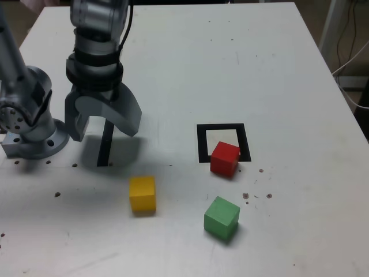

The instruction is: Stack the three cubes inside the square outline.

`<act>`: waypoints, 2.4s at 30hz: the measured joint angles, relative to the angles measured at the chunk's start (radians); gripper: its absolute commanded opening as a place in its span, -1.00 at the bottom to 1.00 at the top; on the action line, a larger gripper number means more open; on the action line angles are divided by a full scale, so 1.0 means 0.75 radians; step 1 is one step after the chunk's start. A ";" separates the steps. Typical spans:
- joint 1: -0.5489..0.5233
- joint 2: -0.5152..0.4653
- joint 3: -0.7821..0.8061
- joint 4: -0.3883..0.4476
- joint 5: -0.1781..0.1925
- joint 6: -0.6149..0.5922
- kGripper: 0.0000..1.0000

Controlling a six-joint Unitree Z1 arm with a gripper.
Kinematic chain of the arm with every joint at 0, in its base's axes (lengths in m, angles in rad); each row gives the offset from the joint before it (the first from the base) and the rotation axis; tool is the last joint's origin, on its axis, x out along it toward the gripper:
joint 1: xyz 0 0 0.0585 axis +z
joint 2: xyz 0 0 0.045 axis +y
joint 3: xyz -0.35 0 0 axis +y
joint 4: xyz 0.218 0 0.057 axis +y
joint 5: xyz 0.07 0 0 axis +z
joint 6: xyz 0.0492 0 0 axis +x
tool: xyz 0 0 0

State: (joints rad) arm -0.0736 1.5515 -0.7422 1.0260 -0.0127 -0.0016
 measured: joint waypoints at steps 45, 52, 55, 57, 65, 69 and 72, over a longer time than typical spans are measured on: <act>-0.165 0.124 -0.316 0.079 -0.028 -0.001 0.99; -0.198 0.191 -0.425 0.088 -0.011 0.007 0.99; -0.222 0.235 -0.508 0.106 0.003 0.018 0.99; -0.229 0.263 -0.556 0.123 0.013 0.029 0.99; -0.241 0.385 -0.738 0.182 0.040 0.107 0.98; -0.251 0.442 -0.811 0.184 0.050 0.148 0.98; -0.263 0.488 -0.866 0.185 0.055 0.176 0.98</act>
State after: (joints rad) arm -0.2710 1.9177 -1.3915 1.1648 0.0285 0.1305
